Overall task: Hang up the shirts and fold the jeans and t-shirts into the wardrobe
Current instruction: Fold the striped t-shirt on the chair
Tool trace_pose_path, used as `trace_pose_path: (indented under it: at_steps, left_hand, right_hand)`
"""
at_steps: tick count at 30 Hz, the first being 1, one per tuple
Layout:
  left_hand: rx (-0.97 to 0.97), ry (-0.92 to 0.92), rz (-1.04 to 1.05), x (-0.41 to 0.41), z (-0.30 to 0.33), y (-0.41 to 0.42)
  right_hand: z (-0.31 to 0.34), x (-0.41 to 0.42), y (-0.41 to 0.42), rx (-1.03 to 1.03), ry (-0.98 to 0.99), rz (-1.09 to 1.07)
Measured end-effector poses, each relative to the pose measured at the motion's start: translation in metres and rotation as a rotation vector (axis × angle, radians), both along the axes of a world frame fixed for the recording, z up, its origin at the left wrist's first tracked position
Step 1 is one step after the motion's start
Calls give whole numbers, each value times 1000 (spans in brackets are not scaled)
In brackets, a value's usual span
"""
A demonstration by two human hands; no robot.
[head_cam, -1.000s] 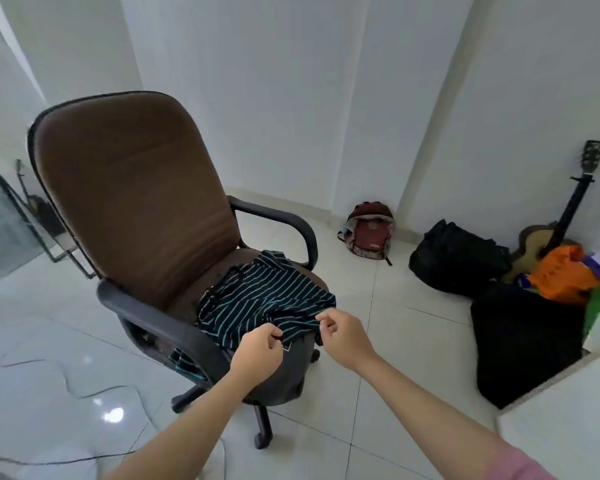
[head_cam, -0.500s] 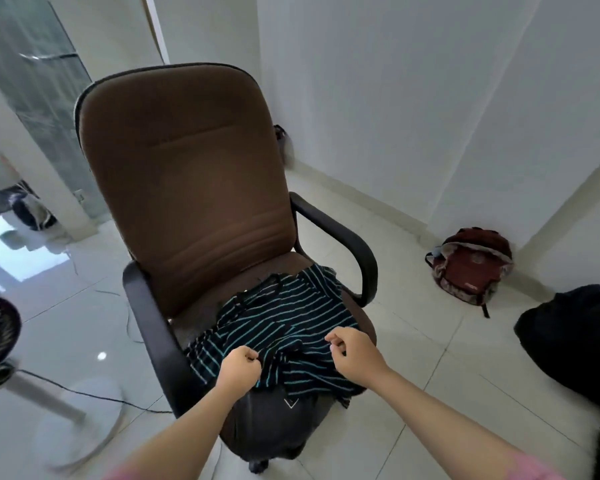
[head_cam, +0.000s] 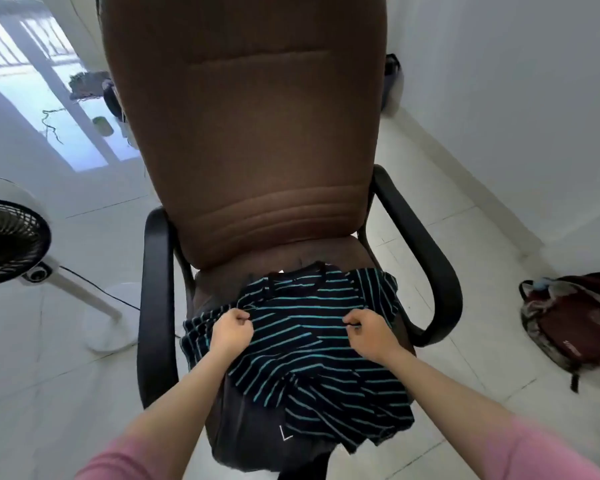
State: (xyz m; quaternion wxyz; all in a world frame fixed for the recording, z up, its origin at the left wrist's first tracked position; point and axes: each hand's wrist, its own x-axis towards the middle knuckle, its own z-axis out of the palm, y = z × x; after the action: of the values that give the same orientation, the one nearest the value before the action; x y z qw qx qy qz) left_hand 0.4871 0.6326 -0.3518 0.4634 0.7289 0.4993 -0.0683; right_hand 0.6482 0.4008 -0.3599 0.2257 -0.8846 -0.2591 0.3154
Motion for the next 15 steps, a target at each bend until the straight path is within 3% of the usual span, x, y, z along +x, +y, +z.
trace_pose_path:
  at_steps: [4,9,15]
  left_hand:
    - [32,37,65,34,-37,25]
    - [140,87,-89,58,-80,50]
    - [112,86,-266,86,-110,73]
  right_hand:
    - [-36,55,37,-42,-38,68]
    - [-75,107,78,-65,-34,98]
    - [-114,145,109,-142,-46,259]
